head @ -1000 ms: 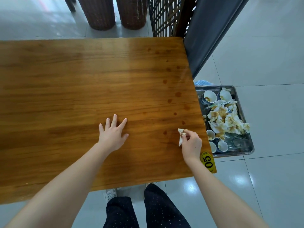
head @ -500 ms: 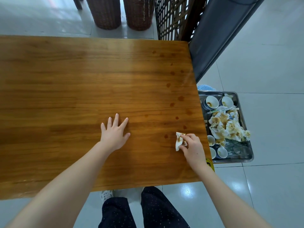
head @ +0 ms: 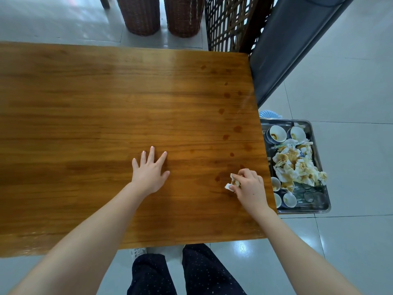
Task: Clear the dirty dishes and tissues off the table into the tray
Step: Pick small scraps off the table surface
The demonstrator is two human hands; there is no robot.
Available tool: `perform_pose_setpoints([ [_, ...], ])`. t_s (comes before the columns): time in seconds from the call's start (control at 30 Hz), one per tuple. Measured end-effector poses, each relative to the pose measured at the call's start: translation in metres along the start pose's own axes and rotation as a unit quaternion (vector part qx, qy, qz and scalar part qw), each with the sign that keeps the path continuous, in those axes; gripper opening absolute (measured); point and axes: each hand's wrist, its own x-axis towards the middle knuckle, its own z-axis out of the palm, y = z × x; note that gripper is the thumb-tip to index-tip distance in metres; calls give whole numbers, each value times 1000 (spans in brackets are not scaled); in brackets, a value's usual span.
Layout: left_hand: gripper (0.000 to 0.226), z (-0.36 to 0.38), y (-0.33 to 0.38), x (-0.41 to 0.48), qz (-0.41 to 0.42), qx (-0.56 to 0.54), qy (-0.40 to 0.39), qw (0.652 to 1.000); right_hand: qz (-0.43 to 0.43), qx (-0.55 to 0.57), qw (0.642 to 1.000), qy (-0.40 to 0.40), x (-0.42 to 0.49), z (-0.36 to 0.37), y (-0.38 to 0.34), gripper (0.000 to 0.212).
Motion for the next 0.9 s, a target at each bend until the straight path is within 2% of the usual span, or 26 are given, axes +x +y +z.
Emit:
perform_pose_setpoints([
  [0.37,69,1,-5,9,-6,1,1,1000,20,5,998,56,-3,7,-4,3],
  [0.63,70,-1,-8,13,8,-2,8,1000,32,-11,997,71,0,10,-7,2],
  [0.9,74,0,-8,18,15,-9,22,1000,105,27,989,97,-3,21,-25,10],
])
